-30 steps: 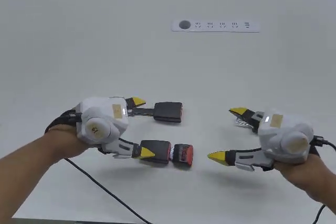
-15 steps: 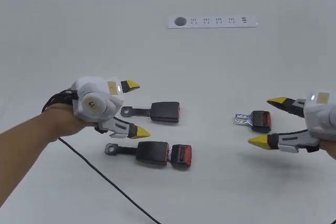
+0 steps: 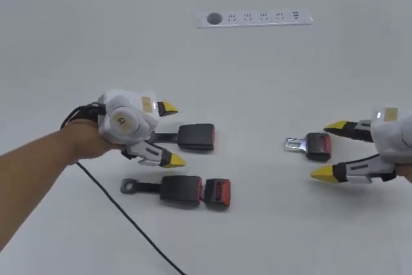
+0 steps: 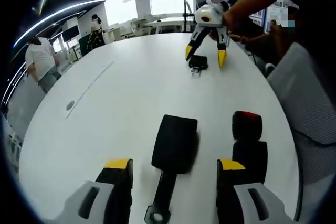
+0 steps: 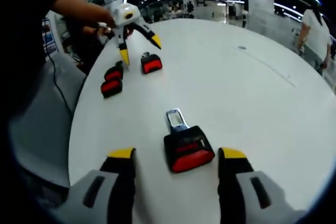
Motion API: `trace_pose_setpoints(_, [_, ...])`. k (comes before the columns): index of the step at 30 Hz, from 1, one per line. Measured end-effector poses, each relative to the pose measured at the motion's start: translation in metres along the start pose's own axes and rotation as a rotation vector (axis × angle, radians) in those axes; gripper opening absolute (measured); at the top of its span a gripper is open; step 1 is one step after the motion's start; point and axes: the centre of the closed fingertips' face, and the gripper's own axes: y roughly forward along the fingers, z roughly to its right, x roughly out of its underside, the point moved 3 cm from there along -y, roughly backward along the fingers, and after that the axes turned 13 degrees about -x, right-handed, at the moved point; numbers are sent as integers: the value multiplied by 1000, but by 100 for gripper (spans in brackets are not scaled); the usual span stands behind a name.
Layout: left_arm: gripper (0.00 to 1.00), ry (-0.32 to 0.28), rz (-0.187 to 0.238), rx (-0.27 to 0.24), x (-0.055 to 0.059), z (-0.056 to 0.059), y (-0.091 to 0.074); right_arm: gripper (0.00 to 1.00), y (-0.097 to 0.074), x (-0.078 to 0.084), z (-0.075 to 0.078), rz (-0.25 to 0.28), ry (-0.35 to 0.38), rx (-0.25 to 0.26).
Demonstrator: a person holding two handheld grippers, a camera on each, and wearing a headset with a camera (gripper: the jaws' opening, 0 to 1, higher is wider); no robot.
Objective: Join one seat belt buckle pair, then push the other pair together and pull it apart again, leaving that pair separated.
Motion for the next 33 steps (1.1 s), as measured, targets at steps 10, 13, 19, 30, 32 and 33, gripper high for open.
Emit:
trace_pose_setpoints(10, [64,-10,-11,80,10,0,25,58,-1,-1,5,6,-57,-44])
trace_pose_setpoints(13, [58,-25,-10,77,8,-4,26,54,-1,-1,7,4,-90,-46])
trace_pose_setpoints(19, [43,21,7,119,1,5,26,47,2,-2,10,3,-127,-55])
trace_pose_setpoints(30, [35,47,17,133,-4,0,28,37,-2,3,17,48,-122,-63])
trace_pose_setpoints(32, [35,47,19,140,-4,-1,29,36,-2,3,17,58,-114,-69])
trace_pose_setpoints(33, [35,49,19,144,-4,-1,29,36,-2,3,17,62,-114,-72])
